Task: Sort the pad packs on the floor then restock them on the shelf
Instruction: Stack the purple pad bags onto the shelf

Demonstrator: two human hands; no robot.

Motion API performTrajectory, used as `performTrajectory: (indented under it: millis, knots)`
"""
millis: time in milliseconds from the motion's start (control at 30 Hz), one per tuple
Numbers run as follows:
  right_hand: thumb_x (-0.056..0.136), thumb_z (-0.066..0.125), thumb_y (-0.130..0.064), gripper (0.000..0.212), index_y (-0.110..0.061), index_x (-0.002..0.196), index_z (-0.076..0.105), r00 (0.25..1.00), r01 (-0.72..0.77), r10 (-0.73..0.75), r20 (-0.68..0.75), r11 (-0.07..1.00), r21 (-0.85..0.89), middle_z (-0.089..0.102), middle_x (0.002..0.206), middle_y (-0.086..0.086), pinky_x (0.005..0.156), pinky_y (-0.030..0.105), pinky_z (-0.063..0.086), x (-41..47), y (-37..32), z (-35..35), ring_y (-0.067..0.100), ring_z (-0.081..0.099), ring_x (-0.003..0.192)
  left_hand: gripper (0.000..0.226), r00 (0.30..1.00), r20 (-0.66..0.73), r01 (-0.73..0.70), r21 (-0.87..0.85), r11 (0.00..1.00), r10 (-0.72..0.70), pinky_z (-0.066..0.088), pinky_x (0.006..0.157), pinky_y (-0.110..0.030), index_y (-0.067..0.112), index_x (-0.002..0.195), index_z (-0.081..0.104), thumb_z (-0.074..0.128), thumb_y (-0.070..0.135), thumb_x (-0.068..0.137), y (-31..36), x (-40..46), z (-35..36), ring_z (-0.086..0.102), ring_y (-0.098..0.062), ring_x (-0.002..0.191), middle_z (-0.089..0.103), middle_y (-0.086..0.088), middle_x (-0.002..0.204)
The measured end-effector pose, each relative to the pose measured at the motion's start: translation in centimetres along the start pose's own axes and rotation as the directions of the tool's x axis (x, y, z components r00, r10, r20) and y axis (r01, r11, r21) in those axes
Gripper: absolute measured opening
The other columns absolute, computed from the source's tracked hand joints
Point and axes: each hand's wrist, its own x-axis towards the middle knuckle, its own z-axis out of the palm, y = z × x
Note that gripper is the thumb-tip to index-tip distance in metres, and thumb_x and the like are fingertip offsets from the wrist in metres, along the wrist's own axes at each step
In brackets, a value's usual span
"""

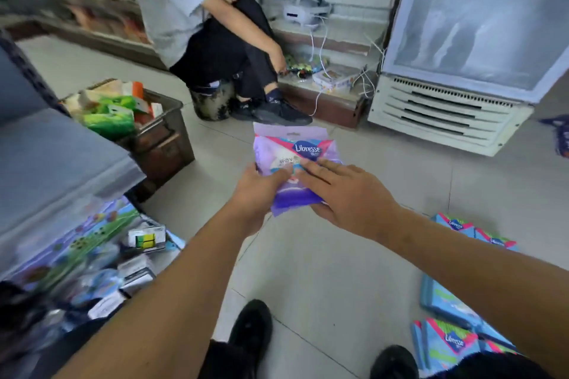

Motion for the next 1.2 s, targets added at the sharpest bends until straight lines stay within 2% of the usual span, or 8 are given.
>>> performTrajectory:
  millis: [133, 233, 300, 433, 633, 800, 1033, 1200]
  knots:
    - [0.088, 0.043, -0.065, 0.066, -0.022, 0.139, 0.047, 0.975, -0.221, 0.213, 0.061, 0.914, 0.341, 0.049, 0.141, -0.001, 0.1, 0.035, 0.042, 1.7, -4.2, -7.0, 0.02, 0.048, 0.126, 0.037, 0.991, -0.004, -0.131, 0.026, 0.991, 0.131, 0.055, 0.09, -0.047, 0.004, 0.122, 0.057, 0.069, 0.011, 0.088, 3.7, -6.4, -5.6, 0.069, -0.033, 0.099, 0.07, -0.016, 0.112]
    - [0.087, 0.066, -0.043, 0.067, -0.018, 0.141, 0.036, 0.878, -0.393, 0.455, 0.15, 0.505, 0.768, 0.052, 0.131, -0.006, 0.094, 0.02, 0.043, 3.7, -7.1, -10.3, 0.004, 0.054, 0.113, 0.035, 0.981, 0.018, -0.194, -0.009, 0.981, 0.194, 0.054, 0.091, -0.046, 0.009, 0.125, 0.055, 0.064, 0.016, 0.092, 5.3, -11.5, -9.3, 0.068, -0.031, 0.103, 0.069, -0.013, 0.116]
    - [0.087, 0.07, -0.031, 0.071, -0.019, 0.143, 0.029, 0.853, -0.395, 0.429, 0.296, 0.161, 0.905, 0.056, 0.131, -0.005, 0.079, 0.015, 0.052, 5.3, -9.4, -11.6, -0.007, 0.062, 0.098, 0.035, 0.972, 0.015, -0.236, 0.002, 0.972, 0.236, 0.052, 0.094, -0.045, 0.012, 0.125, 0.057, 0.063, 0.021, 0.092, 5.9, -14.7, -11.2, 0.067, -0.03, 0.106, 0.07, -0.011, 0.117]
    - [0.083, 0.075, -0.016, 0.071, -0.019, 0.14, 0.034, 0.891, -0.275, 0.371, 0.26, -0.012, 0.961, 0.062, 0.126, -0.007, 0.079, 0.02, 0.056, 8.5, -14.6, -13.1, -0.002, 0.065, 0.099, 0.033, 0.928, -0.151, -0.334, 0.064, 0.94, 0.34, 0.051, 0.096, -0.047, 0.011, 0.123, 0.057, 0.06, 0.028, 0.095, 7.4, -20.0, -14.8, 0.067, -0.029, 0.106, 0.07, -0.008, 0.116]
    - [0.076, 0.082, -0.029, 0.082, -0.026, 0.142, 0.033, 0.967, -0.107, 0.234, 0.096, 0.032, 0.994, 0.051, 0.14, -0.01, 0.11, 0.04, 0.041, 14.5, -21.2, -15.6, 0.005, 0.051, 0.127, 0.06, 0.777, -0.387, -0.394, 0.315, 0.863, 0.496, 0.055, 0.087, -0.037, 0.007, 0.122, 0.051, 0.082, 0.029, 0.076, 11.3, -26.3, -19.6, 0.068, -0.022, 0.104, 0.07, -0.008, 0.113]
    - [0.058, 0.078, -0.063, 0.071, -0.044, 0.119, 0.046, 0.997, -0.082, -0.003, 0.082, 0.009, 0.997, 0.062, 0.123, -0.018, 0.098, 0.047, 0.05, 19.3, -28.6, -16.2, 0.007, 0.062, 0.113, 0.06, 0.589, -0.622, -0.296, 0.428, 0.854, 0.516, 0.055, 0.091, -0.045, 0.016, 0.119, 0.05, 0.084, 0.033, 0.072, 11.7, -32.4, -25.6, 0.069, -0.017, 0.098, 0.071, -0.002, 0.108]
    - [0.077, 0.079, -0.037, 0.052, -0.03, 0.118, 0.048, 0.989, 0.001, -0.145, 0.006, 0.048, 0.999, 0.065, 0.116, -0.013, 0.079, 0.028, 0.055, 23.0, -40.3, -17.0, 0.003, 0.064, 0.099, 0.055, 0.289, -0.83, -0.055, 0.484, 0.873, 0.478, 0.055, 0.076, -0.034, 0.021, 0.111, 0.048, 0.08, 0.044, 0.073, 9.9, -38.7, -32.5, 0.066, -0.012, 0.089, 0.068, 0.005, 0.104]
    - [0.083, 0.075, -0.035, 0.05, -0.026, 0.121, 0.045, 0.997, 0.022, -0.075, -0.015, 0.097, 0.995, 0.06, 0.115, -0.014, 0.075, 0.026, 0.056, 25.5, -44.1, -16.6, 0.005, 0.062, 0.099, 0.045, 0.134, -0.749, 0.284, 0.656, 0.699, 0.649, 0.034, 0.077, -0.022, 0.016, 0.126, 0.043, 0.065, 0.025, 0.088, 7.4, -40.7, -34.7, 0.048, -0.017, 0.099, 0.05, 0.002, 0.116]
